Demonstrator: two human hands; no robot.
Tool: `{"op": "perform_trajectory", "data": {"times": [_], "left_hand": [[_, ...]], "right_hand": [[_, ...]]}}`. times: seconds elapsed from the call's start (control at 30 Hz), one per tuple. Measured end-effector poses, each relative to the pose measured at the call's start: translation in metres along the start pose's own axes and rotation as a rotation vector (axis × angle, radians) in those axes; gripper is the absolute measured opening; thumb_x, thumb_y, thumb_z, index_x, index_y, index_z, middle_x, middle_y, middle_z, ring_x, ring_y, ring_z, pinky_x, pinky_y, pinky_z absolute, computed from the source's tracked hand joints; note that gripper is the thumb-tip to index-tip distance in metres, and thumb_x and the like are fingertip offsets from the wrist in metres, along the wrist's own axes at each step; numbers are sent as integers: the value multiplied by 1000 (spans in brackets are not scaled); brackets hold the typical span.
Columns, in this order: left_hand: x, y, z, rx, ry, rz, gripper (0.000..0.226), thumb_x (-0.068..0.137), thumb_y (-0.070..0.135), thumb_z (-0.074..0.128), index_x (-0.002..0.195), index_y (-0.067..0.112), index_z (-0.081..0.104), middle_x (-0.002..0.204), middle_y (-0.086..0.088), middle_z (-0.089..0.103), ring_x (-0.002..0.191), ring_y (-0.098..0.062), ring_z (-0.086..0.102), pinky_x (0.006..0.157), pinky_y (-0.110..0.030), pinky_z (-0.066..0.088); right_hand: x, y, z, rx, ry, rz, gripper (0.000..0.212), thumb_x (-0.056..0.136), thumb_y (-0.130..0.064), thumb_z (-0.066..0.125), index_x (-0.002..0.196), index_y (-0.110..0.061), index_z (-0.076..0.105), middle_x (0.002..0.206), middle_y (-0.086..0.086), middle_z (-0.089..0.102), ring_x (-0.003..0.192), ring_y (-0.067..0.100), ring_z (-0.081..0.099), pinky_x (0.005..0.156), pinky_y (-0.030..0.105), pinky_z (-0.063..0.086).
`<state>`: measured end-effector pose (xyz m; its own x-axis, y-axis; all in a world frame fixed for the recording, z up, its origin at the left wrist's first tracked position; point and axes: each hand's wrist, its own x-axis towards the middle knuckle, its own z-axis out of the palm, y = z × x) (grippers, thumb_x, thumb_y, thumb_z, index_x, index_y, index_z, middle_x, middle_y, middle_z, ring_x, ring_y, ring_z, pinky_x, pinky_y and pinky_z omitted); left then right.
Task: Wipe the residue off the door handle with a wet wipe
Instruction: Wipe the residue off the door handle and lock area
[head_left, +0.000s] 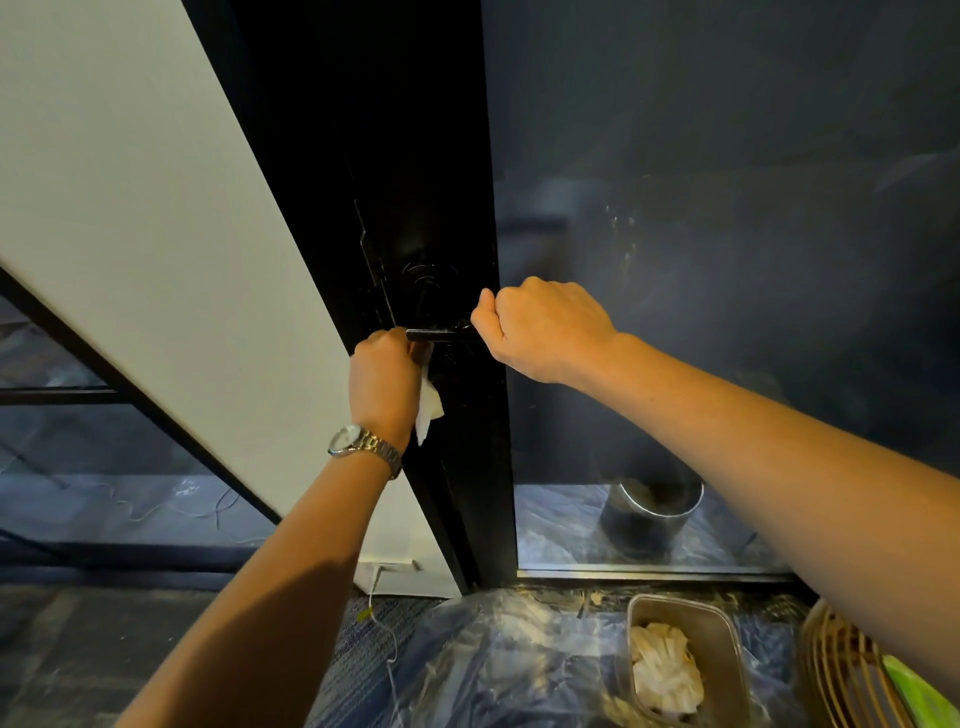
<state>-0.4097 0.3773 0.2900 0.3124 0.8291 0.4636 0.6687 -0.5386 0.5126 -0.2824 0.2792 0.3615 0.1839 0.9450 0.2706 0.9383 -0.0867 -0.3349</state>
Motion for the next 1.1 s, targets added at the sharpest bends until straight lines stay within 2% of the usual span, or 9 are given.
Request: {"op": "perform_trajectory", "data": {"times": [0.13,0.33,0.43,0.57,0.67,0.83,0.97,1.1], "left_hand": [[3,-1,-9,41,-20,204,26,88,14,57,86,-10,64,82,-30,64,71,-41,62,65,-39,49],[6,-6,-9,98,-33,339,25,84,15,60,79,-9,64,71,-28,62,55,-40,60,54,-38,50],[5,-6,-9,102,-35,347,20,83,11,62,81,-9,65,73,-27,63,55,-40,61,54,-36,50],[2,-5,-9,59,-35,317,20,85,10,60,89,-9,64,81,-29,63,64,-42,62,62,-42,53],[2,-5,-9,34,-26,304,20,86,11,59,92,-8,64,86,-28,64,70,-41,62,67,-40,53],[-1,-8,-4,-9,-41,227,23,89,14,56,99,-6,61,94,-26,63,77,-38,62,71,-36,51],[2,-11,-5,27,-108,326,20,89,10,55,96,-8,60,88,-27,61,70,-40,60,65,-40,53],[4,-12,-8,87,-197,411,19,88,7,55,103,-3,61,98,-22,57,71,-33,57,63,-38,54]], "right_hand": [[0,0,1,1,1,-7,59,101,-27,25,46,-10,39,43,1,39,41,20,40,54,33,44],[1,2,1,-3,-1,-10,59,101,-27,25,46,-10,38,42,1,38,40,20,38,51,31,41],[1,1,1,-12,1,-11,59,101,-26,25,45,-11,36,41,1,37,38,19,36,47,29,37],[0,0,1,-6,1,-5,59,101,-26,25,45,-10,36,41,1,36,38,19,35,48,30,38],[0,0,1,-5,-3,3,59,101,-26,25,45,-10,37,41,1,37,38,19,36,49,31,40],[0,0,1,-33,-1,-4,59,101,-26,25,45,-10,37,41,1,37,38,18,35,45,28,34],[1,2,3,-36,6,-4,60,101,-27,24,46,-9,40,42,2,41,41,21,41,51,32,42],[1,1,2,-34,13,-7,59,101,-27,24,47,-9,40,44,3,41,42,21,41,54,33,43]]}}
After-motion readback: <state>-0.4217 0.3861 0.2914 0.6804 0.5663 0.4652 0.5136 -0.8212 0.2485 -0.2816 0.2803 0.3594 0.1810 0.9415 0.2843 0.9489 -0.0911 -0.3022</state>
